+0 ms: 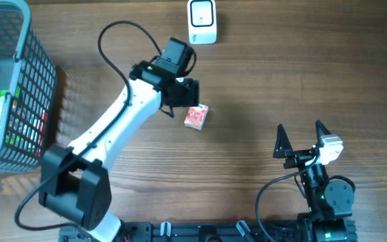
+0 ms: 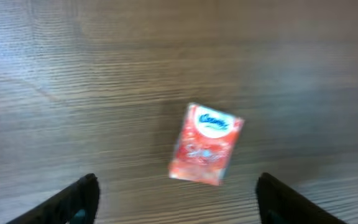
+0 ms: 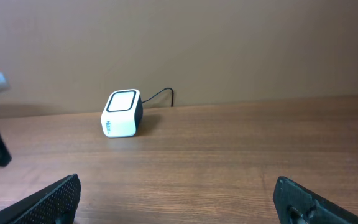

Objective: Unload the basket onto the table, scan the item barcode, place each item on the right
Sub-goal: 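Regrasp the tissue pack on the table with the left gripper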

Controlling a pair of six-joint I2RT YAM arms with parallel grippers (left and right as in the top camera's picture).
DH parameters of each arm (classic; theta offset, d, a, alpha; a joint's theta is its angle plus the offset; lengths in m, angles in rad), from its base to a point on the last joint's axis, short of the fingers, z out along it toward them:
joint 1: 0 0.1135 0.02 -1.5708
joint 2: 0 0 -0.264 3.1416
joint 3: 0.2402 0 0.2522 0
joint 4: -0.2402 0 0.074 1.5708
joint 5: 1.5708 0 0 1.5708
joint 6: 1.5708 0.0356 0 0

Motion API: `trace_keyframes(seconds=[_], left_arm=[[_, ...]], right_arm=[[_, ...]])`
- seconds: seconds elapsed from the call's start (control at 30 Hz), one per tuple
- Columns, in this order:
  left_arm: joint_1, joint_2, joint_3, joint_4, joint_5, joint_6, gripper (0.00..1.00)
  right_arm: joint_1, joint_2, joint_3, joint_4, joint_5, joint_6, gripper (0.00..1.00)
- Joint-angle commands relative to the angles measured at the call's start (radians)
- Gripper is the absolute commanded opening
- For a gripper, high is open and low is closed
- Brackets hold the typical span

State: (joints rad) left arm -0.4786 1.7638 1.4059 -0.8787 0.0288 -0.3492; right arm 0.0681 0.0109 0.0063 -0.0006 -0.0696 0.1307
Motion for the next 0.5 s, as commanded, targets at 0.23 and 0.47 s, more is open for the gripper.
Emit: trace_keyframes(seconds=[0.23,0.47], left_arm=[[0.047,0.132,-0.063,0.089,0.302,0.239,0.74],[0.091,0.195,-0.063,0.116,0.32,0.136,1.0]], right_arm=[[-0.005,-0.007,-0.001,0.003,0.01,0.001,1.0],[-0.005,-0.007,-0.001,0.003,0.01,0.001,1.0]])
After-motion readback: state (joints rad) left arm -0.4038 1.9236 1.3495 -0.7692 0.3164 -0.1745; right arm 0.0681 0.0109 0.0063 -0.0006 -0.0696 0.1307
